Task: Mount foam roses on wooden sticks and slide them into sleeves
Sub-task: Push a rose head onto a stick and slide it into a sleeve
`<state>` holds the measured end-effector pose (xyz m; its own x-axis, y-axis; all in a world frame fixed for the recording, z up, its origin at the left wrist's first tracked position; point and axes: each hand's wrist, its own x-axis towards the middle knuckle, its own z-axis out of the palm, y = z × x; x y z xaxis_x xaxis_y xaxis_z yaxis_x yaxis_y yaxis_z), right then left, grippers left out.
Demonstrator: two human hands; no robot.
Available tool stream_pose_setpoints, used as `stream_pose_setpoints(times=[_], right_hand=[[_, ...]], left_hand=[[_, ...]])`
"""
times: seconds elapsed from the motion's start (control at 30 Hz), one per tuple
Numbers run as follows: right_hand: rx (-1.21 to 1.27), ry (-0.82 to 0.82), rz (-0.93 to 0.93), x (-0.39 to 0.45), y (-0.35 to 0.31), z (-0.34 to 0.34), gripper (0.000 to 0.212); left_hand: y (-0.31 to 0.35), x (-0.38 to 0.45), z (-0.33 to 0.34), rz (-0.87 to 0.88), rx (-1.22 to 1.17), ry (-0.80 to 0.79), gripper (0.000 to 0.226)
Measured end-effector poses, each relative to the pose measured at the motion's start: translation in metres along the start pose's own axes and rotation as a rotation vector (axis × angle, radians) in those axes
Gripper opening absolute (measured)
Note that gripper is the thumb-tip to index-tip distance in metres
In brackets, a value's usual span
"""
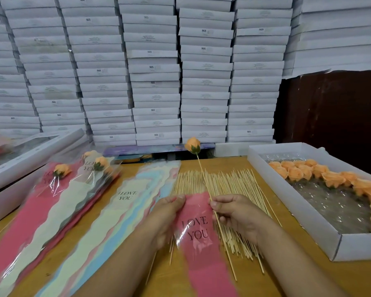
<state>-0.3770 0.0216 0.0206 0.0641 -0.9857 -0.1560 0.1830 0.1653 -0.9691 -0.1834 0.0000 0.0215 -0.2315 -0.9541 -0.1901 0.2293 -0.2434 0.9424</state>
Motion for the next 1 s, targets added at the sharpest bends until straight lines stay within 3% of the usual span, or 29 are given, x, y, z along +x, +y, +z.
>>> stream_pose_setpoints(times=[0.23,0.53,0.63,0.87,1.0], right_hand=[[-0.029,-0.011,0.017,-0.001,0.0,0.001,0.024],[-0.001,0.011,-0.017,-0.004,-0.001,0.0,0.024],[0.017,0.048,-0.031,-0.005,-0.003,0.0,0.022],[-0.171,0.228,-0.32,-0.011,-0.048,0.006,0.018],[-0.139,0.277,-0.503,-0.01,-0.099,0.024,0.013]], left_hand=[[-0.009,-0.005,0.001,0.04,-0.047,0.056,0.025],[-0.012,-0.011,0.004,0.084,-0.085,0.048,0.061],[-0.012,-0.012,0.001,0.084,-0.083,0.05,0.061],[-0.012,-0.012,-0.002,0.06,-0.09,0.027,0.057],[-0.013,-0.012,-0.002,0.057,-0.068,0.003,0.057]])
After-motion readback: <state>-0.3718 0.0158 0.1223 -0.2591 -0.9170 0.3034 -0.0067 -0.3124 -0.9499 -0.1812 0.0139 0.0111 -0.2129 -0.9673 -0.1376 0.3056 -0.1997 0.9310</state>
